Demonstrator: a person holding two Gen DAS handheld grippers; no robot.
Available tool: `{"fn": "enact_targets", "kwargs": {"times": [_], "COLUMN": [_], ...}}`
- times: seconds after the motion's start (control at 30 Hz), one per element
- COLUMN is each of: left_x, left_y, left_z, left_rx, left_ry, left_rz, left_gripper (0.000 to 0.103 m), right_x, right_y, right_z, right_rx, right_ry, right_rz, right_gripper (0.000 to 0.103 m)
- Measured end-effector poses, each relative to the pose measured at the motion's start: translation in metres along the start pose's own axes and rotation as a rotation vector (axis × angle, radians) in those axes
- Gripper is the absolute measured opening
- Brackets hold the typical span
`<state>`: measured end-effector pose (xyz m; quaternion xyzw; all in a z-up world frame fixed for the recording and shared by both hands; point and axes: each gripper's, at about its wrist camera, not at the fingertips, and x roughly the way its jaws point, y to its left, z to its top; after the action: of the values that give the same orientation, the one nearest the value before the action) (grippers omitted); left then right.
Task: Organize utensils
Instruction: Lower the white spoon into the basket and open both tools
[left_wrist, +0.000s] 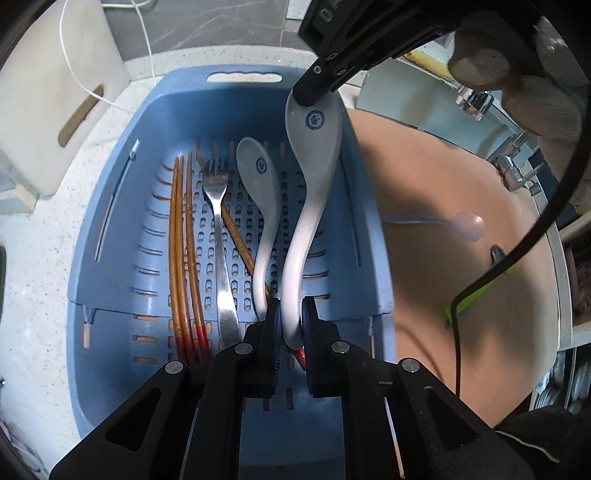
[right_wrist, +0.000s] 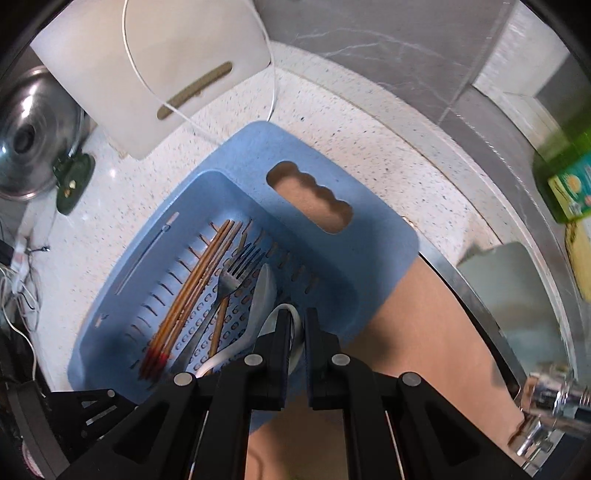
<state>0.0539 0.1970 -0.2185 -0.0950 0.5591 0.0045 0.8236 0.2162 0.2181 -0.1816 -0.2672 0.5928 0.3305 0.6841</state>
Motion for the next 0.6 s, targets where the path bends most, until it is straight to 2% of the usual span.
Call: {"fn": "enact_targets", "kwargs": {"times": [0.33,0.6], "left_x": [0.007,0.016], "left_y": [0.002,0.000], "left_z": [0.001,0.005], "left_rx": [0.004,0.006], "left_ry": [0.021,0.041], "left_rz": [0.008,0.003], "left_gripper": [0.011,0.011], "right_x": [0.026,0.042], "right_y": [0.010,0.010], "right_z": [0.011,0.012], "right_rx": [-0.057,-0.056], "right_ry": [0.060,0.084], "right_rz": [-0.066,-0.079], "right_gripper": [0.007,0.007]}}
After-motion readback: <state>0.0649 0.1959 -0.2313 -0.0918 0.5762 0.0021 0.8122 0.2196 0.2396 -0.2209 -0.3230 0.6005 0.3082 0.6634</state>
